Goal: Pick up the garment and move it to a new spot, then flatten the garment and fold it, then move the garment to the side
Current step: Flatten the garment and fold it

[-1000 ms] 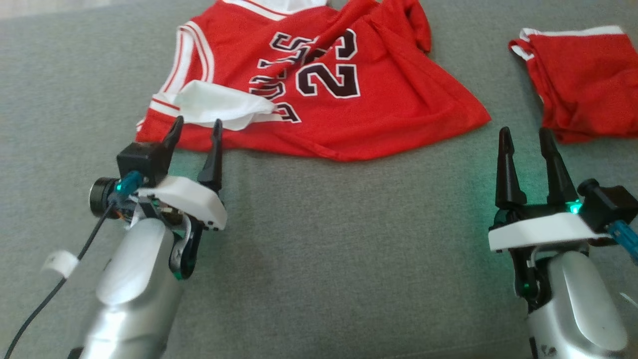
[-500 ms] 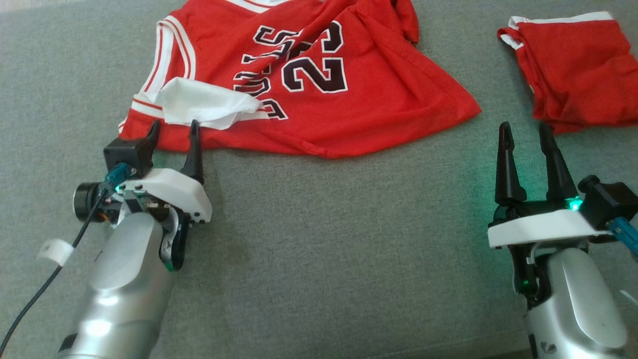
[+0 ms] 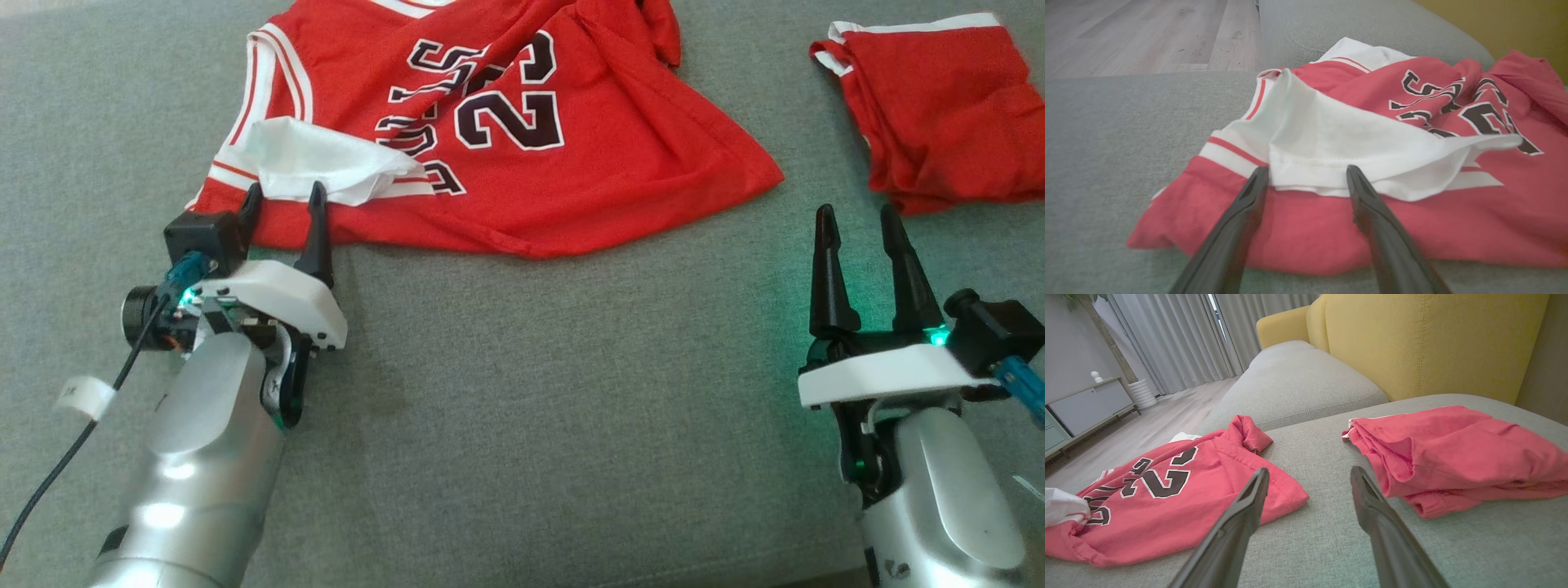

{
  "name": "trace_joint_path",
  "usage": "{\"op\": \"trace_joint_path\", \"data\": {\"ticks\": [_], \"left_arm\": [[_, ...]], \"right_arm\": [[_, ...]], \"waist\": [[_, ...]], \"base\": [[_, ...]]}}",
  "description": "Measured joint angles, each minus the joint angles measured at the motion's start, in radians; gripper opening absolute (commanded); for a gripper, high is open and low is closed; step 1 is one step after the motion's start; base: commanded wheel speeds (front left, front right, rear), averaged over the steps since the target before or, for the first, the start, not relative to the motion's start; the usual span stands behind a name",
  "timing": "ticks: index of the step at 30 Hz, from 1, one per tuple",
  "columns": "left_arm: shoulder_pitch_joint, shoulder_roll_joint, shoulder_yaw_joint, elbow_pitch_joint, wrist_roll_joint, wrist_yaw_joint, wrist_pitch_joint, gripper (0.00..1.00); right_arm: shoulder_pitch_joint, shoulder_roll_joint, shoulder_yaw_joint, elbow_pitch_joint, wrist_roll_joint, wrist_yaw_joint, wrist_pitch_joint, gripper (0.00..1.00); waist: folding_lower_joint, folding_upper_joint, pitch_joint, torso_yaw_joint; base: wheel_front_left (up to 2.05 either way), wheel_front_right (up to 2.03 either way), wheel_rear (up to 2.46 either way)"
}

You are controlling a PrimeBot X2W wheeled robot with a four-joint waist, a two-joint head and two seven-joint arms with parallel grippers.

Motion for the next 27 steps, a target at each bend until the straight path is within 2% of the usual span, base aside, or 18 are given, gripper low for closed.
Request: {"op": "trace_joint_path", "data": {"ticks": [6,7,8,9,19,27], "left_arm": [[-0.01,0.0,0.0,0.018,-0.005,-0.009,-0.006,1.0],[-0.015,0.0,0.0,0.022,-0.007,-0.014,-0.008,0.64],[-0.02,-0.001,0.0,0.027,-0.014,-0.017,-0.013,0.35],[-0.022,-0.001,0.0,0.03,-0.015,-0.017,-0.015,0.0],[-0.024,-0.001,-0.002,0.029,-0.022,-0.03,-0.1,0.0],[0.024,0.001,0.001,-0.097,-0.019,-0.023,-0.139,0.0]], "right_arm": [[-0.006,0.0,-0.001,0.003,0.0,0.0,0.0,1.0],[-0.008,0.0,-0.001,0.003,0.0,0.0,0.0,1.0],[-0.009,0.0,-0.001,0.004,0.0,0.0,0.0,1.0],[-0.012,0.0,-0.001,0.005,0.0,0.0,0.0,1.0],[-0.018,0.0,-0.009,0.009,0.0,0.0,0.0,1.0],[-0.01,0.0,-0.024,0.03,-0.012,0.0,0.0,1.0]], "waist": [[0.0,0.0,0.002,-0.002],[0.0,0.0,0.002,-0.002],[0.0,0.0,0.002,-0.002],[0.0,0.0,0.001,-0.002],[0.0,0.0,-0.013,0.002],[-0.0001,0.0,-0.062,0.032]], "base": [[0.0,0.0,0.0],[0.0,0.0,0.0],[0.0,0.0,0.0],[0.0,0.0,0.0],[0.0,0.0,0.0],[0.0,0.0,0.0]]}}
